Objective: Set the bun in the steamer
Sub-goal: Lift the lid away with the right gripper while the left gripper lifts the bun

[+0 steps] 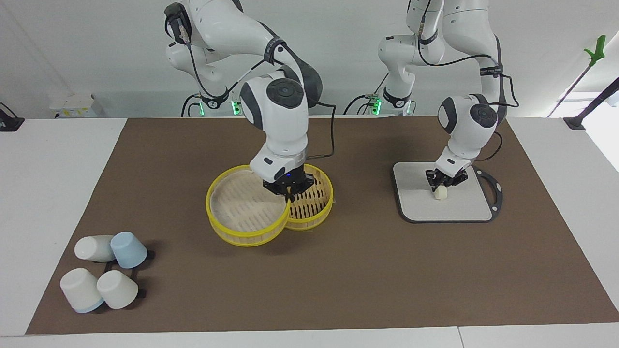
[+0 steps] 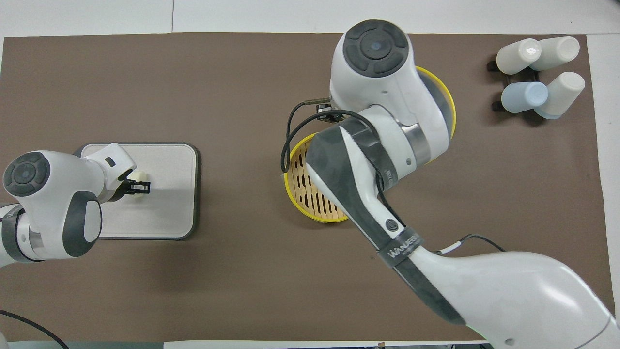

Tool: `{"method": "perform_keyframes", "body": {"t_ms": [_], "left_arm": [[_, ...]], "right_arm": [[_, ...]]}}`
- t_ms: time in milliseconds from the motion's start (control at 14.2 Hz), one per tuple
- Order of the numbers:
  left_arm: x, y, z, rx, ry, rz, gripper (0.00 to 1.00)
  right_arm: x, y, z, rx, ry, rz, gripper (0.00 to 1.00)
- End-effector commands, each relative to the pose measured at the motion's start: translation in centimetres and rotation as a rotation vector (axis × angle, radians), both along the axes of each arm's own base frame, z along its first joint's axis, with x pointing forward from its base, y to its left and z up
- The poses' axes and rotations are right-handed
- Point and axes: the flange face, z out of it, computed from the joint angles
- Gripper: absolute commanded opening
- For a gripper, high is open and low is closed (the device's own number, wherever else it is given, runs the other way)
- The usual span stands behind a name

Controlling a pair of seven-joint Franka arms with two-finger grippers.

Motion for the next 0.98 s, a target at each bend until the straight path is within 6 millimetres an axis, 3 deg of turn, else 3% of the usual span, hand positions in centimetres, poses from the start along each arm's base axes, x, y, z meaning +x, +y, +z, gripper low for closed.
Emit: {"method": "perform_keyframes", "body": {"t_ms": [0,141,351,492,703,773,914], "left_arm": [[2.4,-2.3,2.1,-0.004,0.028,-0.004,0.15],[4.8,-6.0,5.8,-0.036,0.057,0.075,0.15],[7.1,-16.2,10.6,-0.036,0.043,0.194,0.16],[7.1,-23.5,13.0,-0.064,-0.003,0.273,0.16],[3.3,-33.4,13.7,-0.143,-0.053,0.285,0.2],[1.2,-37.0,13.2,-0.163,-0.068,0.252,0.23],[-0.9,-41.8,8.8,-0.14,-0.056,0.224,0.24]], "right_arm": [[2.0,-8.0,2.9,-0.001,-0.007,0.007,0.0],[3.0,-12.9,3.2,-0.011,0.016,0.015,0.0],[3.1,-14.1,3.2,0.038,0.041,-0.004,0.0],[3.7,-17.3,3.1,0.06,0.046,-0.05,0.0],[3.7,-17.6,3.3,0.061,0.046,-0.044,0.0],[3.7,-17.8,3.1,0.061,0.049,-0.046,0.0],[3.7,-17.7,3.0,0.06,0.051,-0.044,0.0]]}}
